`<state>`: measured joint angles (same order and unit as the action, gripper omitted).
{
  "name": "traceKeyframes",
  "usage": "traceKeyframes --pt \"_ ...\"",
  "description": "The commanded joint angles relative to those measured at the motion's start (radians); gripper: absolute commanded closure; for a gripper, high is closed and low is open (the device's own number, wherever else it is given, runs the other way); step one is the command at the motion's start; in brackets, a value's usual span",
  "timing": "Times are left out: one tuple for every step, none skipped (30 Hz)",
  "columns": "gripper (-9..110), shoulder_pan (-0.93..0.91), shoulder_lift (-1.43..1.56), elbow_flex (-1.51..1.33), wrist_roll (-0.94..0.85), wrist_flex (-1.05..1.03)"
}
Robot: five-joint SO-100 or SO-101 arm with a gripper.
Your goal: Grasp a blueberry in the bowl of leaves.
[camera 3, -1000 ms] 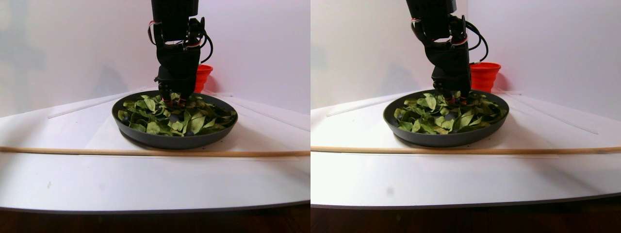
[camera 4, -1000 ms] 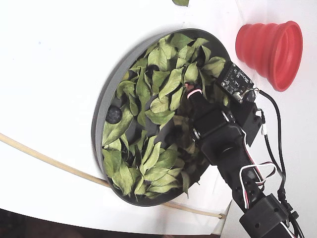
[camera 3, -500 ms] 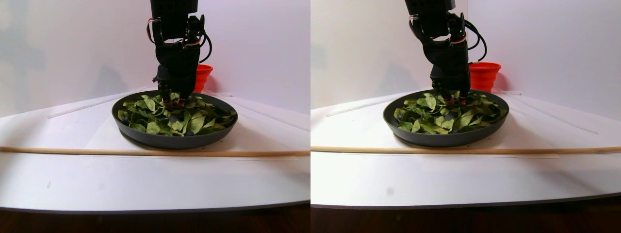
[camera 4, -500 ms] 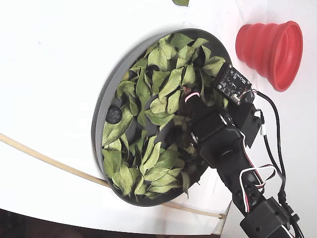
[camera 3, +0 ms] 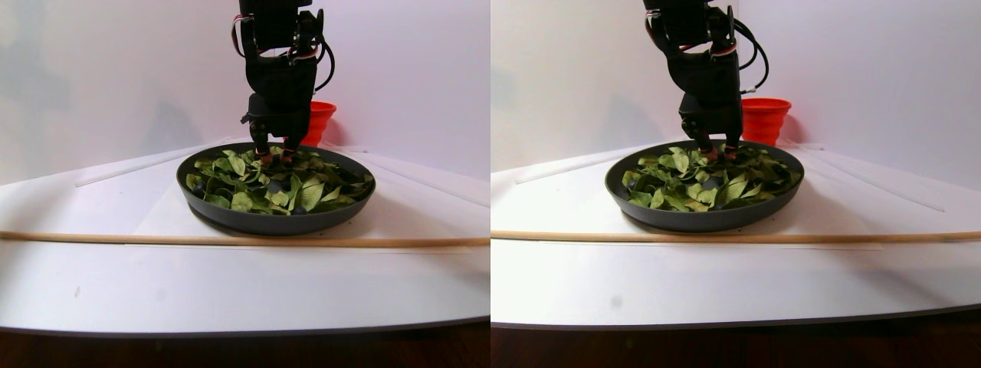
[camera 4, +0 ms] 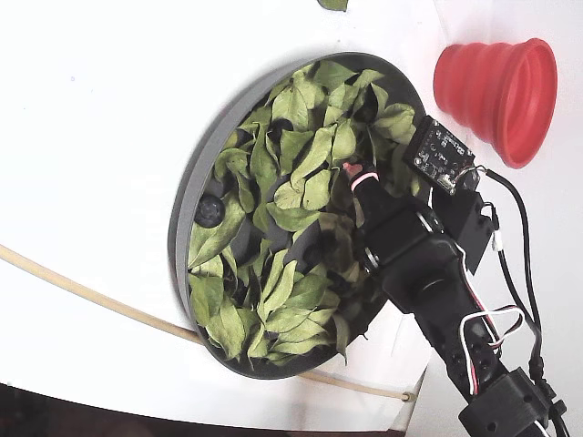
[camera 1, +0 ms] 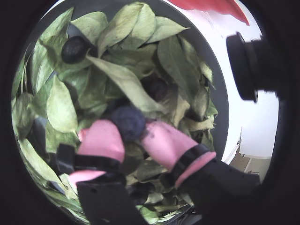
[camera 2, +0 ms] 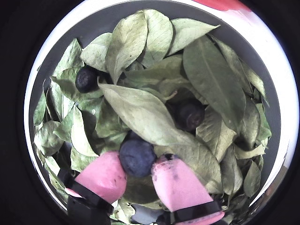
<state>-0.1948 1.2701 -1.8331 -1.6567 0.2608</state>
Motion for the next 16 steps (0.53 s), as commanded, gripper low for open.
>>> traceKeyframes --pt "92 -0.023 0.13 0.008 0.0 -0.009" --pt "92 -0.025 0.135 0.008 0.0 -0.012" --pt "92 -0.026 0.141 0.008 0.0 -0.017" --pt "92 -0.028 0.149 0.008 0.0 -0.021" --pt "92 -0.029 0.155 0.008 0.0 -0.025" --pt "92 -0.031 0.16 0.008 -0.002 -0.028" --pt "92 -0.031 0.166 0.006 -0.003 -0.028" --pt "92 -0.032 0.172 0.003 -0.003 -0.028" --pt "92 -0.032 0.178 0.003 -0.006 -0.031" --pt "92 -0.032 0.186 0.0 -0.008 -0.035" --pt "92 -0.034 0.192 -0.003 -0.008 -0.035" --pt "92 -0.034 0.196 -0.005 -0.008 -0.037" --pt "92 -0.034 0.202 -0.006 -0.009 -0.041" --pt "92 -0.035 0.206 -0.008 -0.012 -0.041" --pt "92 -0.037 0.207 -0.008 -0.012 -0.043" --pt "92 -0.038 0.21 -0.006 -0.014 -0.044"
